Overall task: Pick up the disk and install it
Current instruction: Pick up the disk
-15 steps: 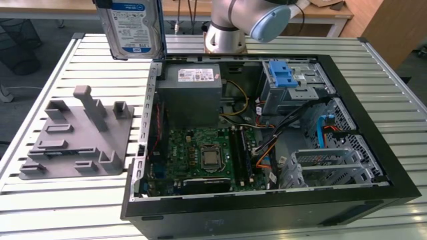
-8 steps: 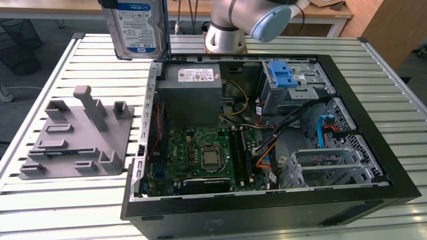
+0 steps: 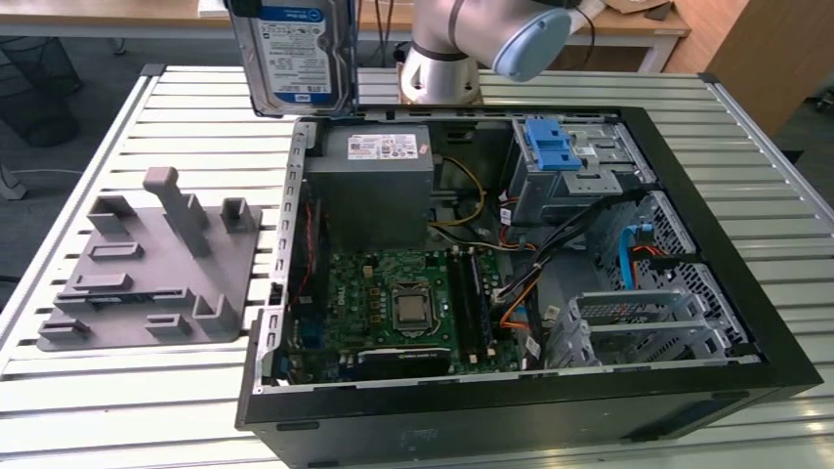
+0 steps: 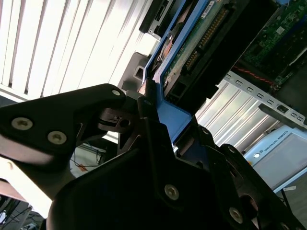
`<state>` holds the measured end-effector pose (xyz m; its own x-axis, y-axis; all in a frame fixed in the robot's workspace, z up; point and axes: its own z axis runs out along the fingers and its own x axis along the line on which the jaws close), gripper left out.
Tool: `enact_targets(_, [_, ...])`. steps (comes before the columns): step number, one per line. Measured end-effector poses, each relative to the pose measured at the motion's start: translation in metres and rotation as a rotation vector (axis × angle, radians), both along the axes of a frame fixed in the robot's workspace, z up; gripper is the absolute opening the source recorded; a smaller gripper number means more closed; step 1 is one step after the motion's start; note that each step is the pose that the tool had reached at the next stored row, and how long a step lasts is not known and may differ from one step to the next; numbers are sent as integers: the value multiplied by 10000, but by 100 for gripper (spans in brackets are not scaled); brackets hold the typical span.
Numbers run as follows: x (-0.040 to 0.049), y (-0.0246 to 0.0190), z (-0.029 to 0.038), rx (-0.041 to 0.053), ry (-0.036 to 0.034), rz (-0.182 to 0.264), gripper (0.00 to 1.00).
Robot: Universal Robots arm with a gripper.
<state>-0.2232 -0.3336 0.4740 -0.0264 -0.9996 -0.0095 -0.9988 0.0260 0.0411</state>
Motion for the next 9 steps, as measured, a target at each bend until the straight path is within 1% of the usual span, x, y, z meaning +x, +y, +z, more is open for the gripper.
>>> enact_targets(2, [28,-2,0,0,1,0,37])
enact_targets(4, [34,-18,0,0,0,-5,37])
enact_targets(6, [37,-49,0,-1,1,-13,37])
enact_targets(9, [40,-111,0,0,1,-23,37])
